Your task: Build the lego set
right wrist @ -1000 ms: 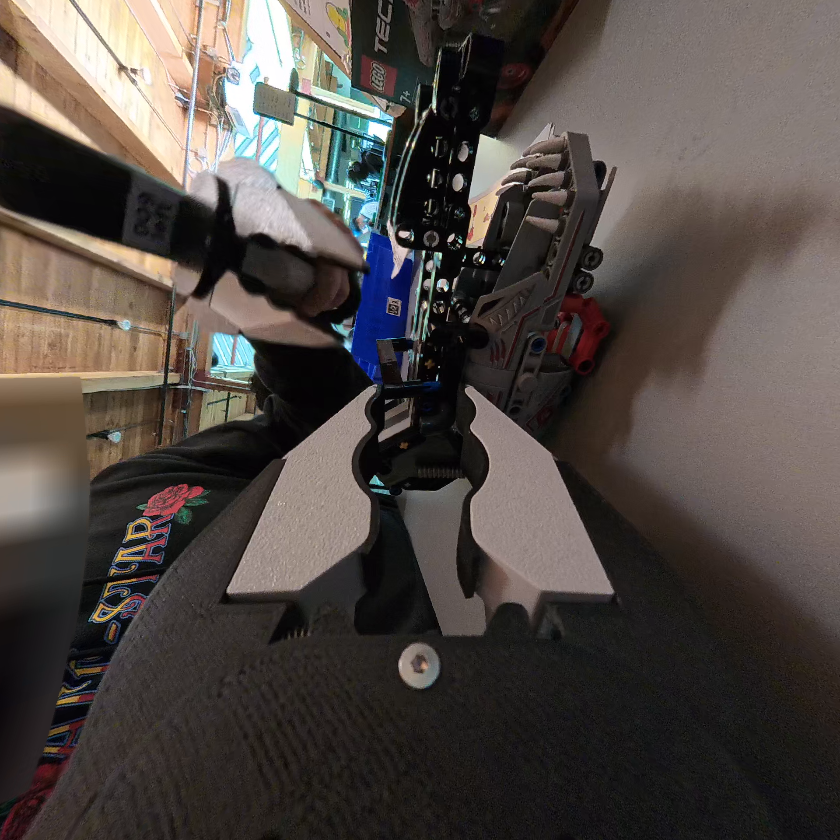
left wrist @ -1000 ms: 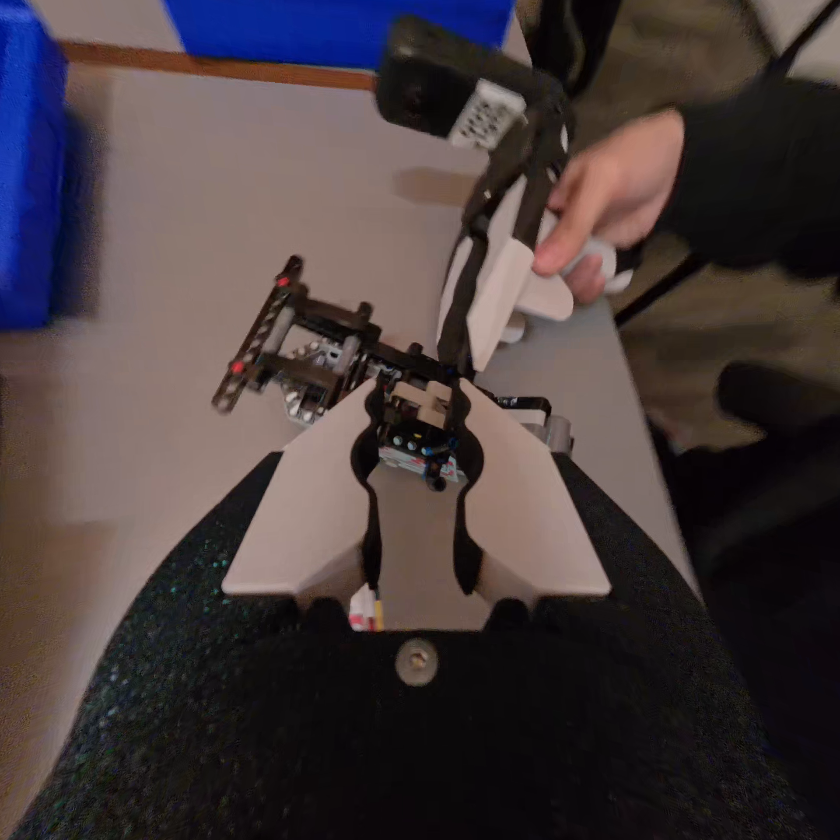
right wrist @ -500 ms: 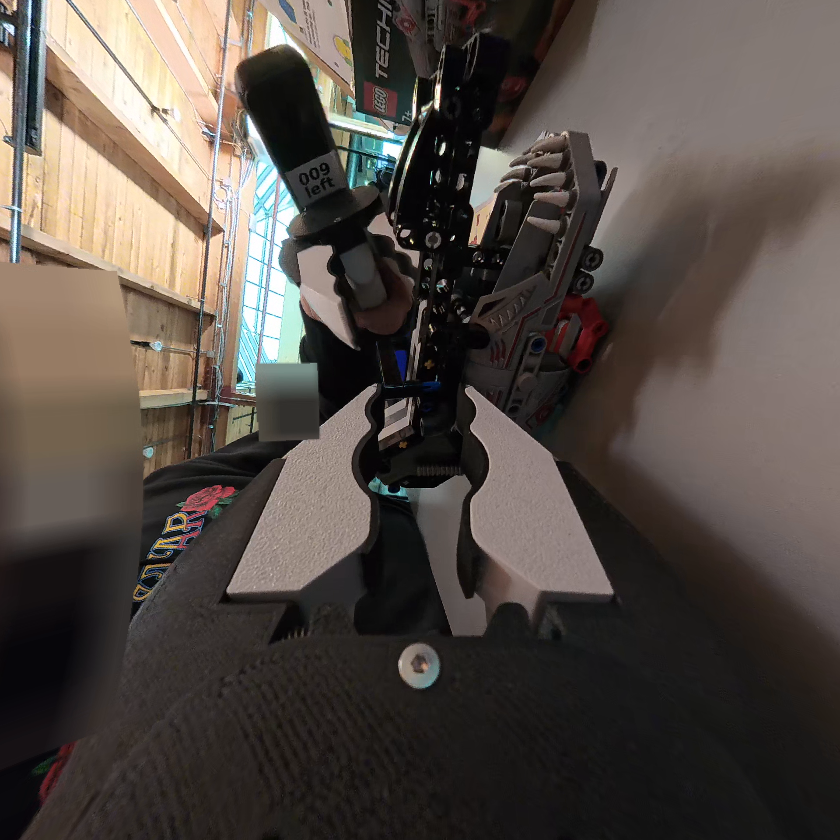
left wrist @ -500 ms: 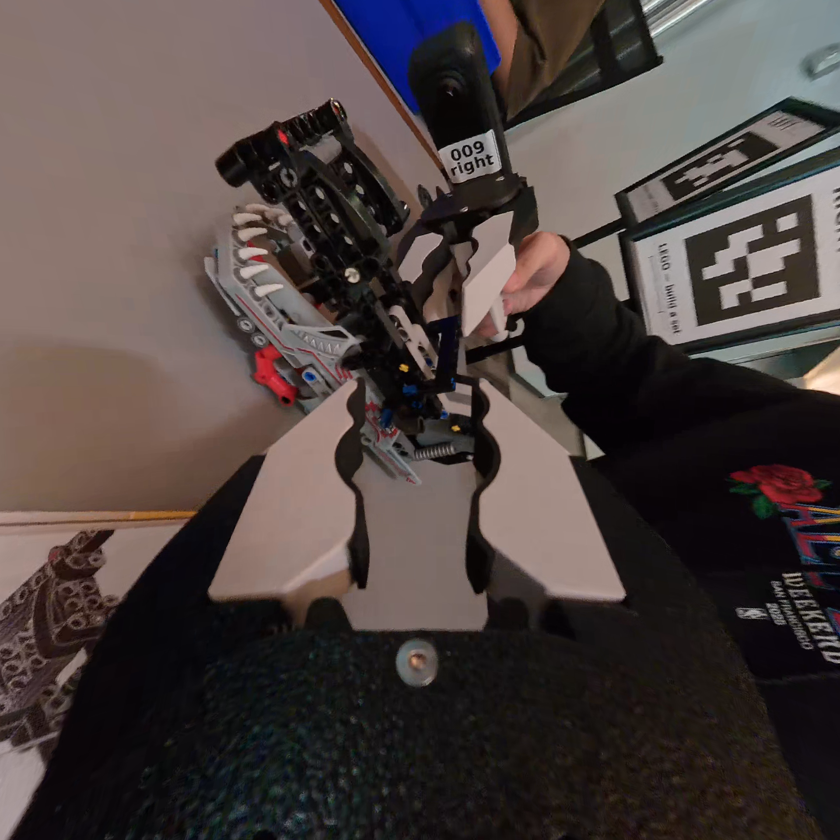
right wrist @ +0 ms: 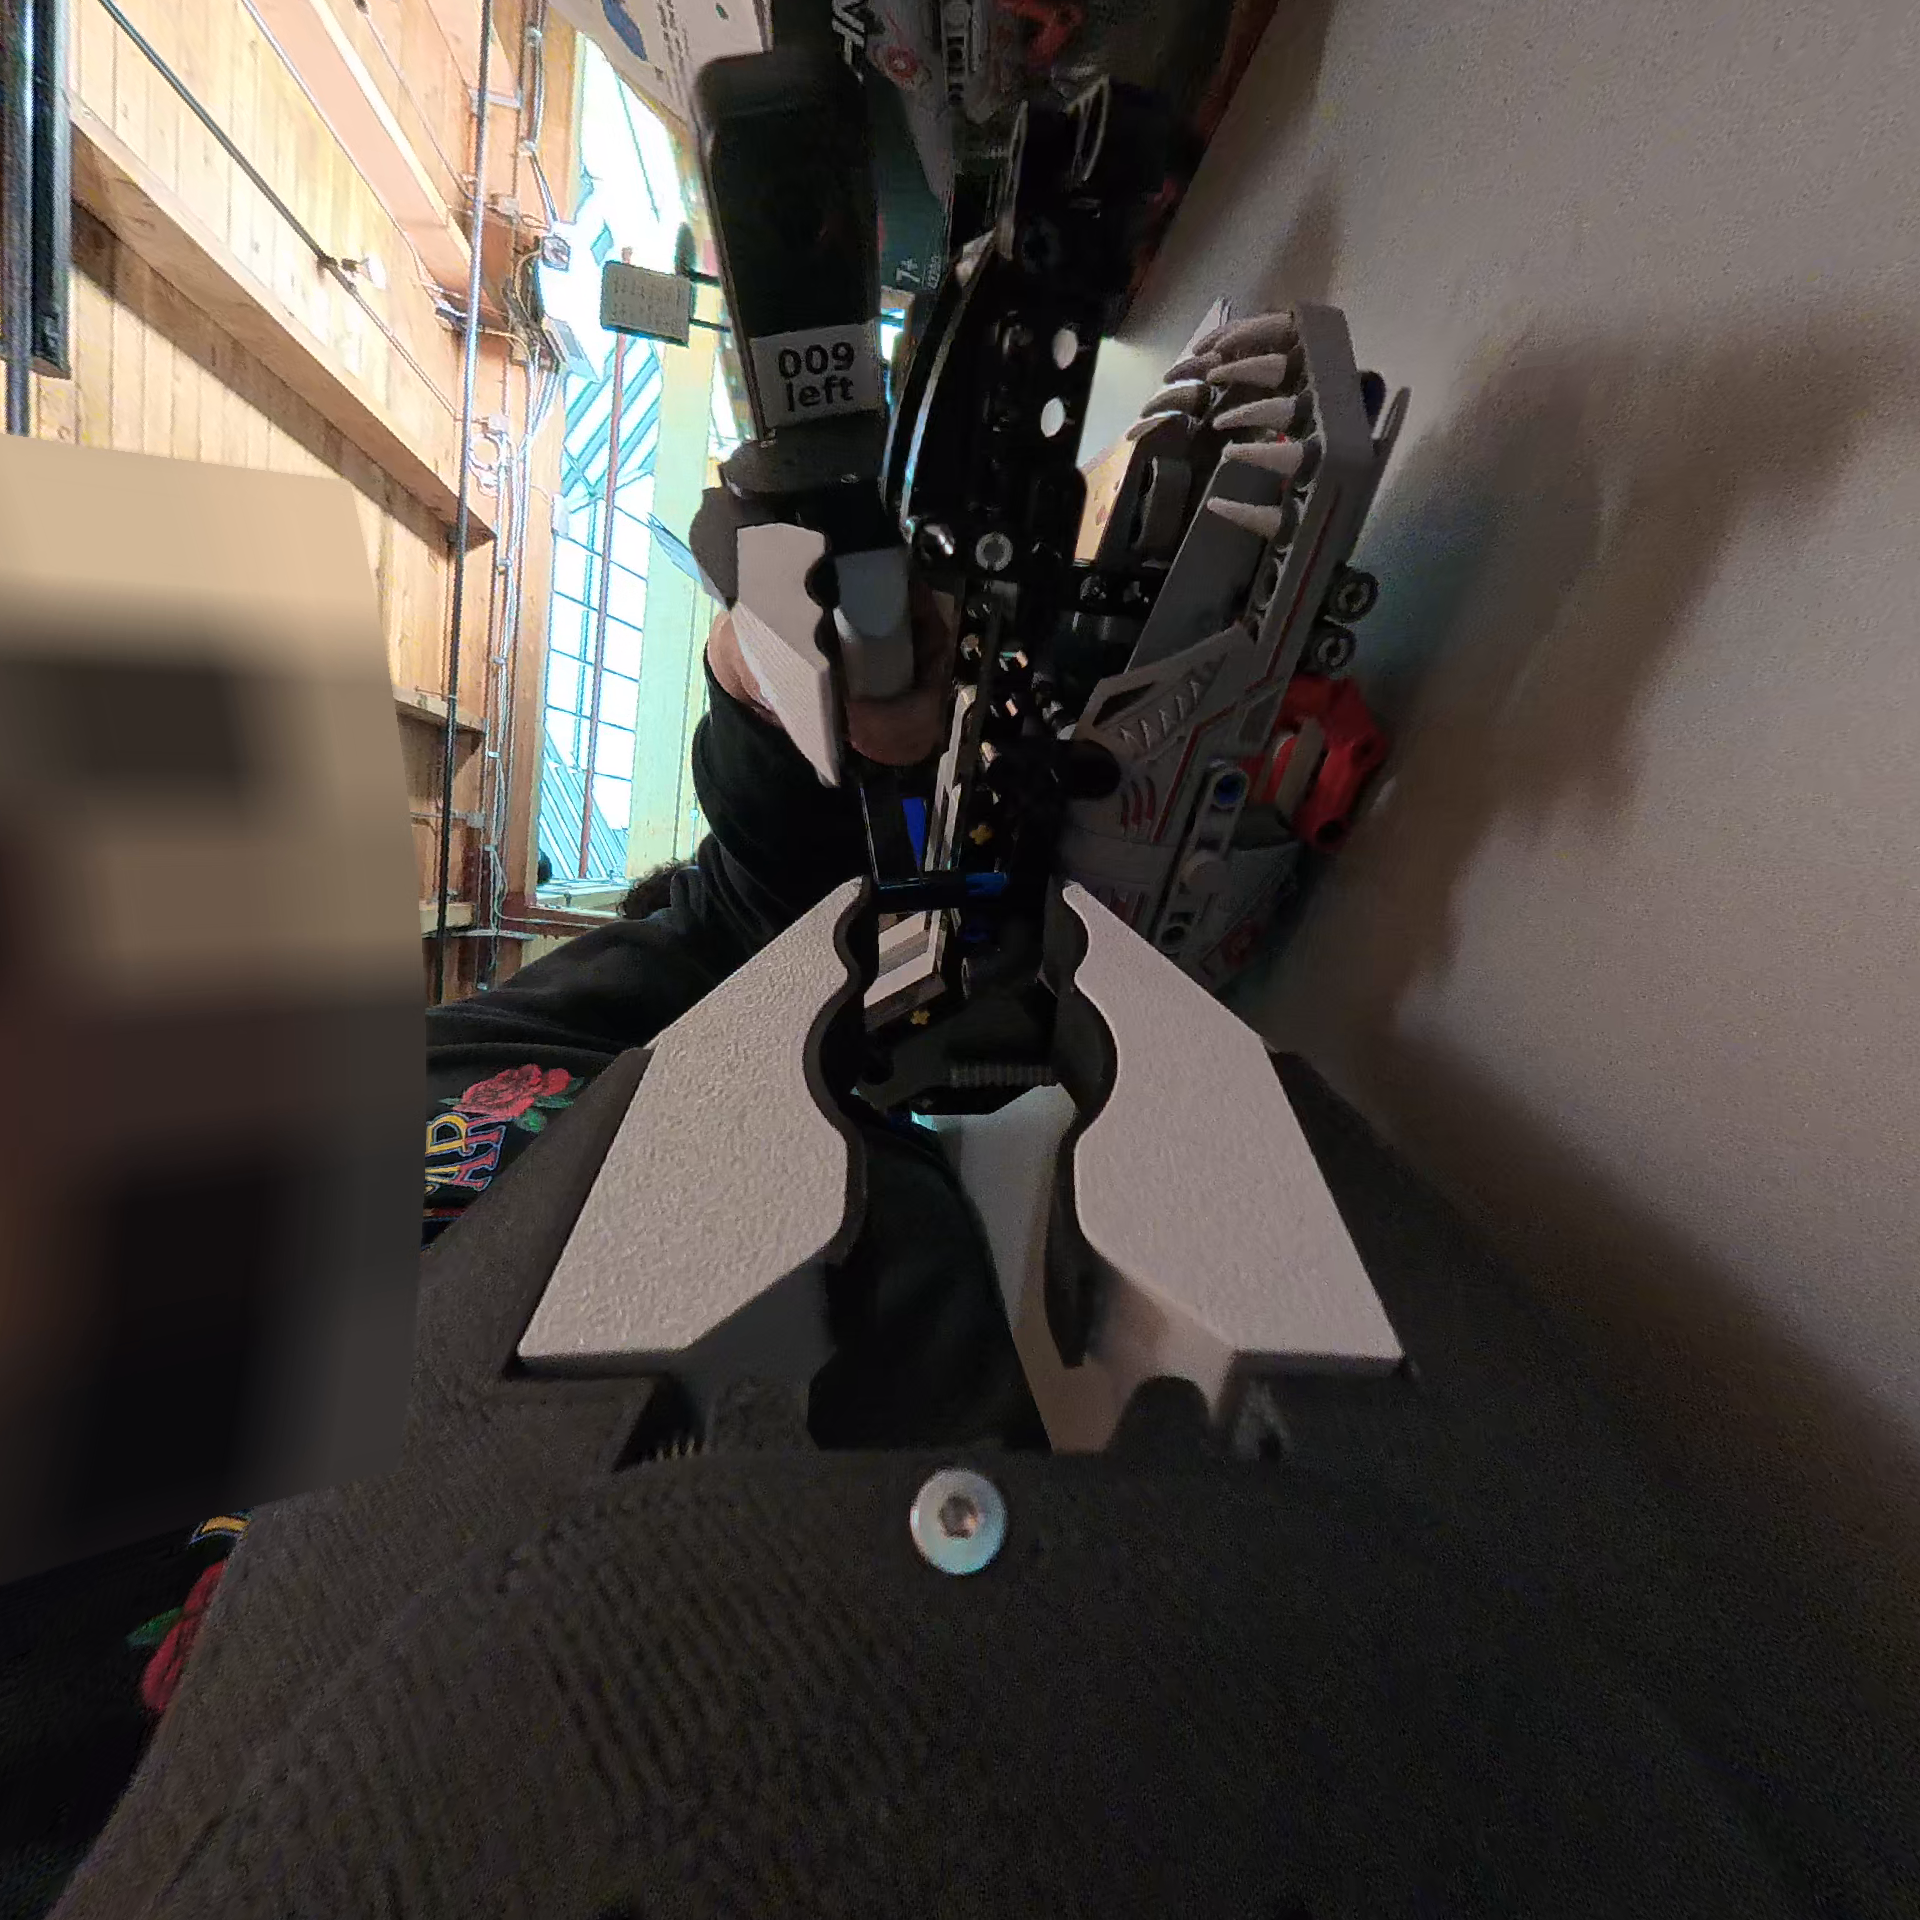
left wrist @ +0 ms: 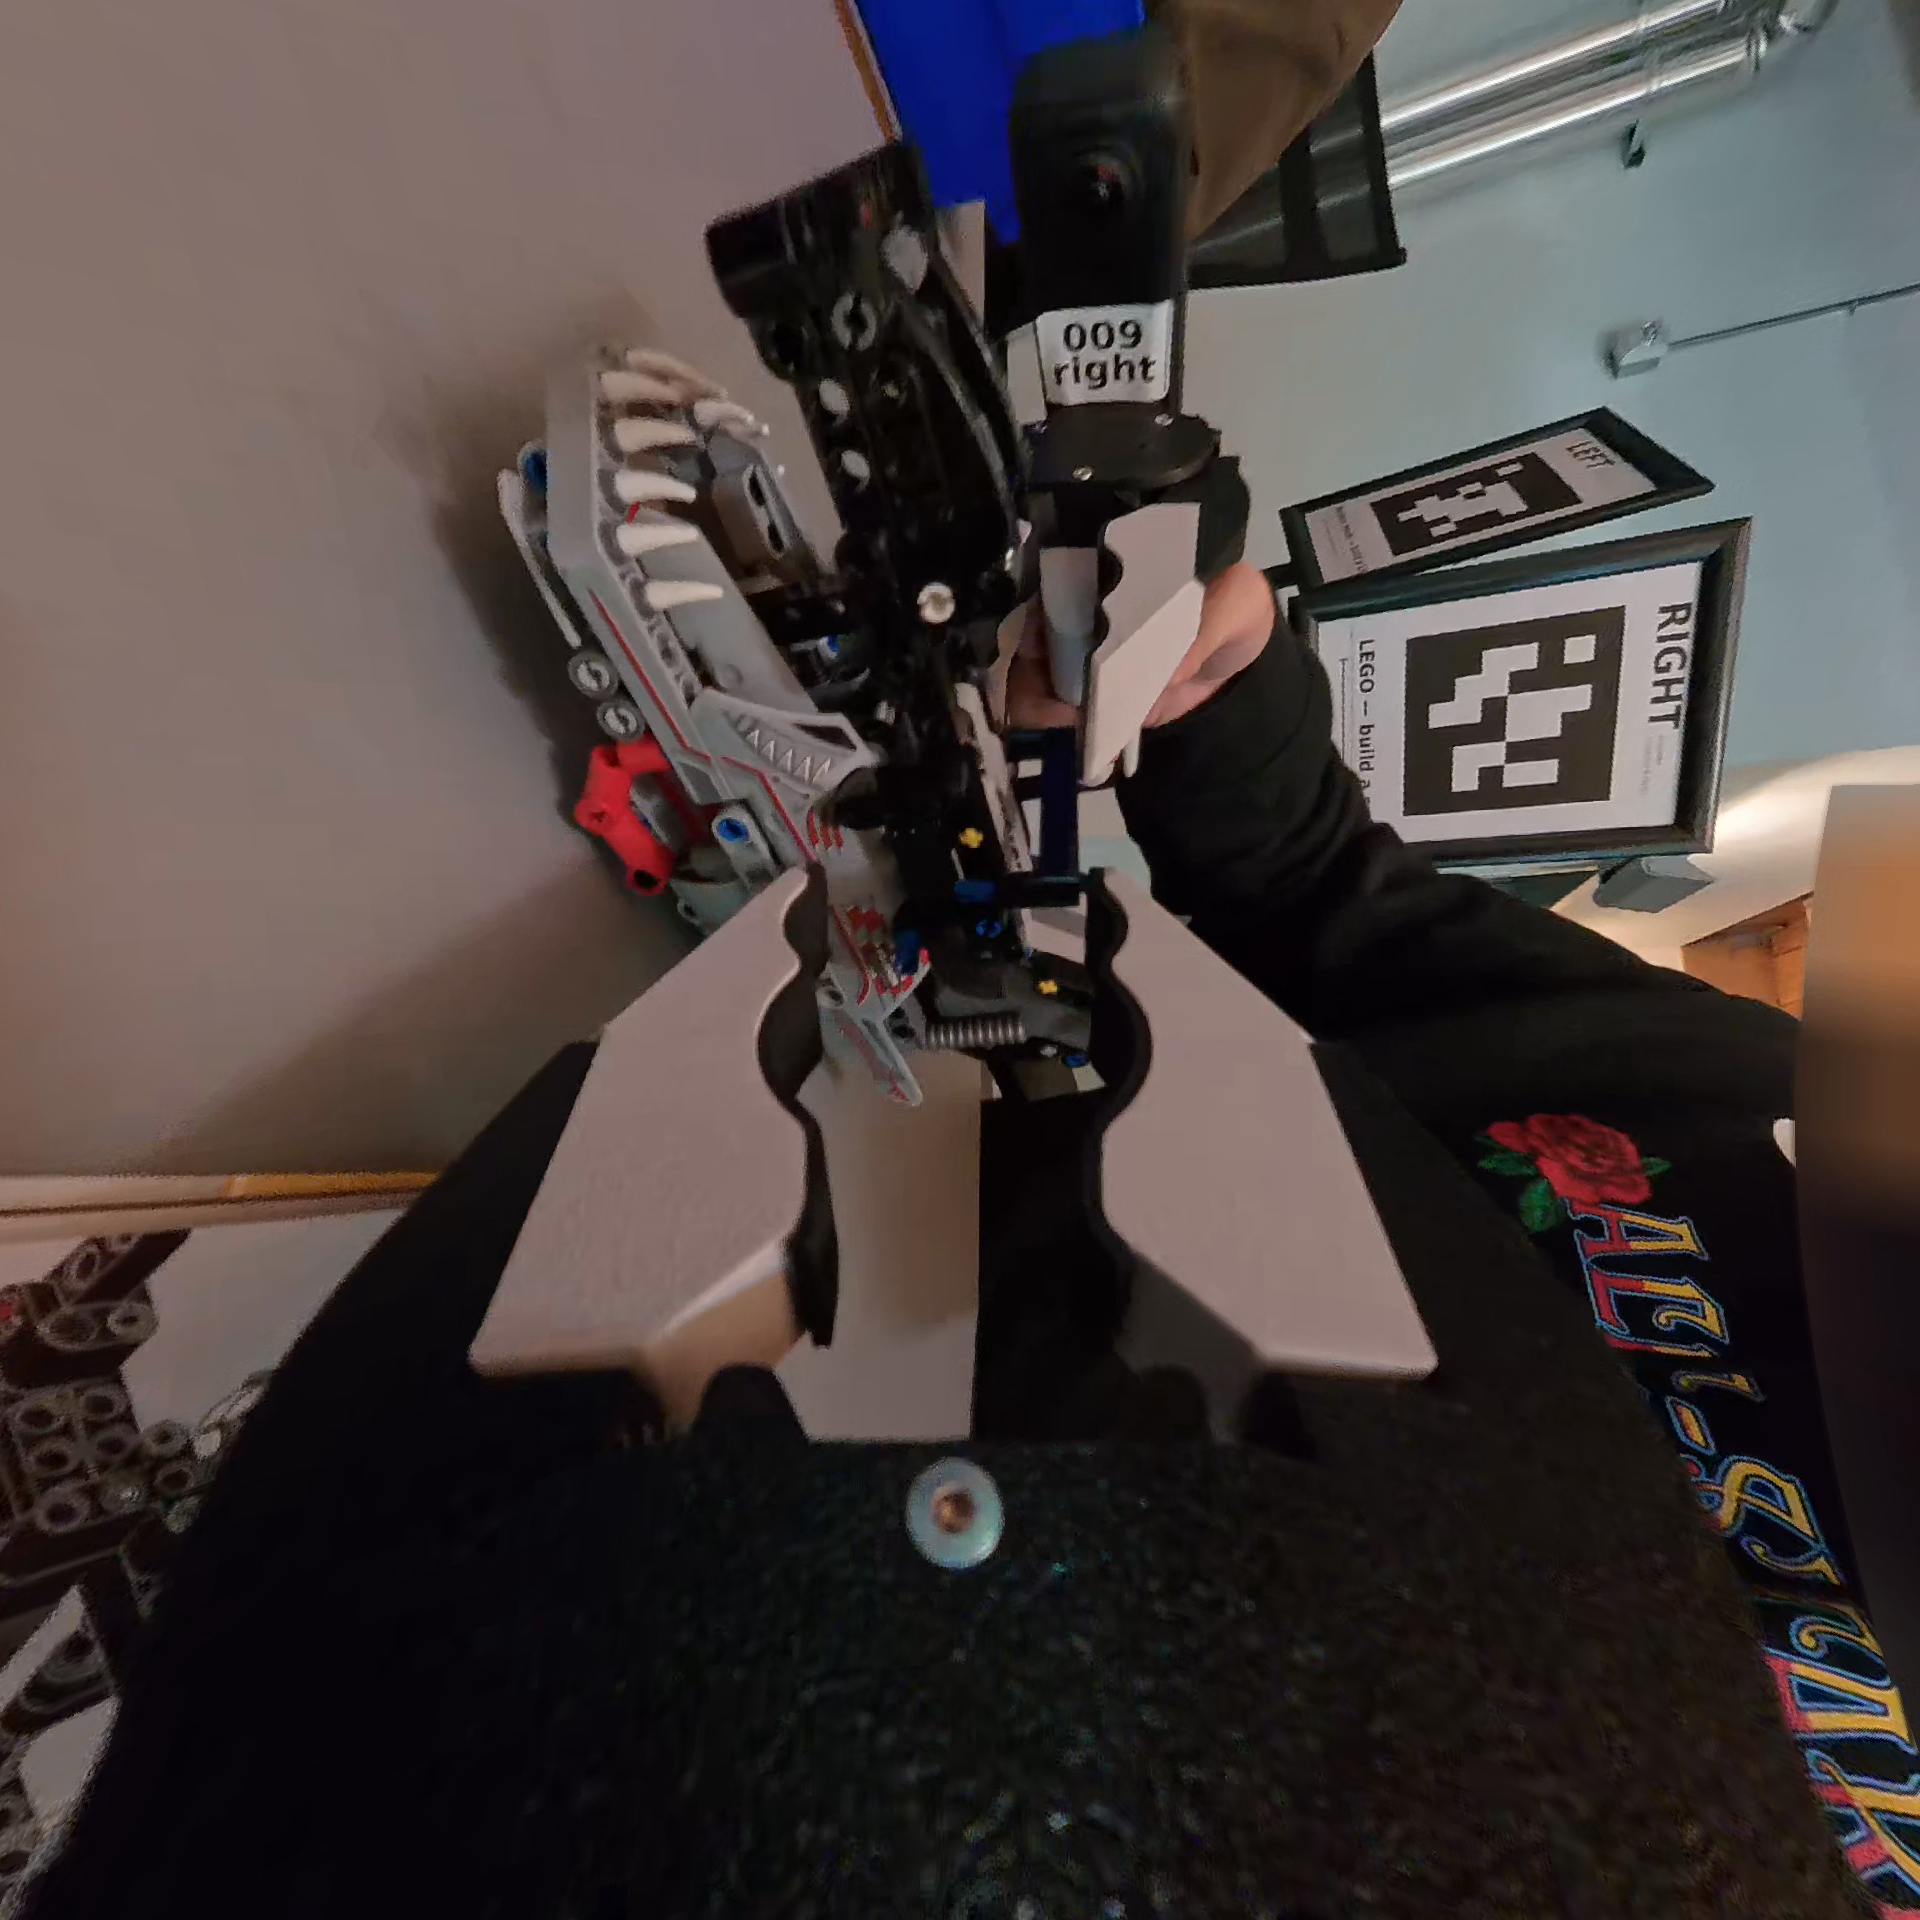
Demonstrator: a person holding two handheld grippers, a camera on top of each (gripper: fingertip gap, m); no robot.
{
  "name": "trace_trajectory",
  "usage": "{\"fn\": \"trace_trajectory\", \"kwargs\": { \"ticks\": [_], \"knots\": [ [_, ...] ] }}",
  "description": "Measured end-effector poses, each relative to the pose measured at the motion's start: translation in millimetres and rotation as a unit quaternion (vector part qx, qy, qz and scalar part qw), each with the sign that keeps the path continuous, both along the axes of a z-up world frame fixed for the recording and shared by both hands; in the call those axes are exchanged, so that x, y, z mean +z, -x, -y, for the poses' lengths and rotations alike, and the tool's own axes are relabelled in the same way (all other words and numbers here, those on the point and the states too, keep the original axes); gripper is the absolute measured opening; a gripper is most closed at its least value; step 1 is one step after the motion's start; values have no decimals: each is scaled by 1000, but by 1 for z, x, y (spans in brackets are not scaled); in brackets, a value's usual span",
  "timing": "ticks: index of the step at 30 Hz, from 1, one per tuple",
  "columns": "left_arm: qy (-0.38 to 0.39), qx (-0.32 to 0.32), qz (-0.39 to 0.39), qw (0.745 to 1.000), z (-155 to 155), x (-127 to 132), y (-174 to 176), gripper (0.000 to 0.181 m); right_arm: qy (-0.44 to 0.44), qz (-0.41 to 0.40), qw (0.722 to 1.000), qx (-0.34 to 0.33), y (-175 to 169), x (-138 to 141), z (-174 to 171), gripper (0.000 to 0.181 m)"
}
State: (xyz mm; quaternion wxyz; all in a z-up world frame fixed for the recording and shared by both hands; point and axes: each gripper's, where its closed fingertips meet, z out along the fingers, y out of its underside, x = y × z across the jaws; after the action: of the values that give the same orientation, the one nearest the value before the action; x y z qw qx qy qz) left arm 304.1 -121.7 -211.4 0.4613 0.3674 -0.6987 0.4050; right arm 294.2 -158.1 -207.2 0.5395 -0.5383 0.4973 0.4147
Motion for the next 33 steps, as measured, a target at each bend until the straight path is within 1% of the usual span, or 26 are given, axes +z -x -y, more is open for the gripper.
{"fn": "trace_trajectory", "kwargs": {
  "ticks": [3,7,12,15,18,22,24,33],
  "knots": [
    [-8,-3,-6,1000,-2,-4,2,50,0,-7,1000,3,0,0,0,31],
    [-1,17,-21,1000,-1,0,-3,50,4,-10,1000,3,-1,0,-1,31],
    [-20,6,-11,1000,-5,-3,4,53,5,-11,1000,0,-2,0,-1,31],
    [-7,26,-16,1000,-3,4,4,50,8,-10,1000,3,0,0,-1,31],
    [0,26,-17,1000,-1,5,6,47,8,-9,1000,3,1,0,-1,31],
    [7,37,-21,999,2,4,6,35,11,-6,1000,5,0,0,-2,31],
    [4,43,-14,999,2,3,5,31,13,-5,1000,6,1,0,-1,31],
    [-3,34,-3,999,1,3,8,34,8,-4,1000,4,1,0,-2,31]
  ]
}}
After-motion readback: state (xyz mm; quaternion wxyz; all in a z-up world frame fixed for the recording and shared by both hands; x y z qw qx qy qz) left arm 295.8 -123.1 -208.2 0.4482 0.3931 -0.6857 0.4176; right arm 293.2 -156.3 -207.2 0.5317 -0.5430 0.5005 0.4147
